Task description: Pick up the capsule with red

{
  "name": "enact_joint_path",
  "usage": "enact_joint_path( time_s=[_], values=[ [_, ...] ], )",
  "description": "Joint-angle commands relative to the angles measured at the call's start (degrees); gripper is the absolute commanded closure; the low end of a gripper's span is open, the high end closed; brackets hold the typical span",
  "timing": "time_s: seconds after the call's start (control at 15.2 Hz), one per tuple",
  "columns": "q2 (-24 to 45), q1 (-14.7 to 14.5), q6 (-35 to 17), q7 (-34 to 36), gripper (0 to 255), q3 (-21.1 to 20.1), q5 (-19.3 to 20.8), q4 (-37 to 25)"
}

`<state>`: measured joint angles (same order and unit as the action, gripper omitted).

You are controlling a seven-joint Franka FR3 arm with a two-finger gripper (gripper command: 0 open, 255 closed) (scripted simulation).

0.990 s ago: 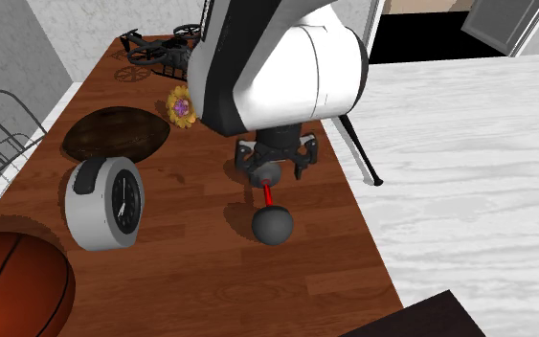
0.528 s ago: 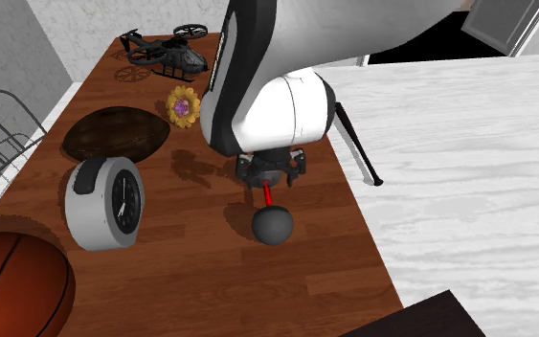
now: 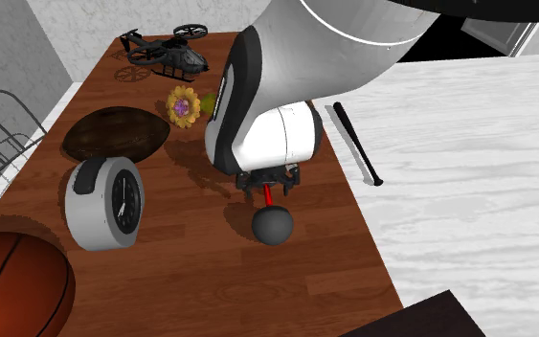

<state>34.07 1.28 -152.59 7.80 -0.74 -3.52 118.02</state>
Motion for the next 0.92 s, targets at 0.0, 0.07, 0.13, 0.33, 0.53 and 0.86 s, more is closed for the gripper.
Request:
enact_joint_path(
  time_s=[0.0,0.07,0.13,0.33,0.53,0.86],
  values=[
    [1.41,0.11,-1.09,-0.17,0,-0.03,-0.05,-0.35],
    [1.82,0.12,-1.38,-0.19,0,-0.05,-0.06,-0.46],
    [1.82,0.12,-1.38,-0.19,0,-0.05,-0.06,-0.47],
    [1.66,0.17,-1.43,-0.24,255,-0.05,-0.06,-0.25],
    [1.67,0.18,-1.43,-0.26,255,-0.05,-0.07,-0.26],
    [1.10,0.11,-0.88,-0.15,255,-0.03,-0.04,-0.25]
  ],
)
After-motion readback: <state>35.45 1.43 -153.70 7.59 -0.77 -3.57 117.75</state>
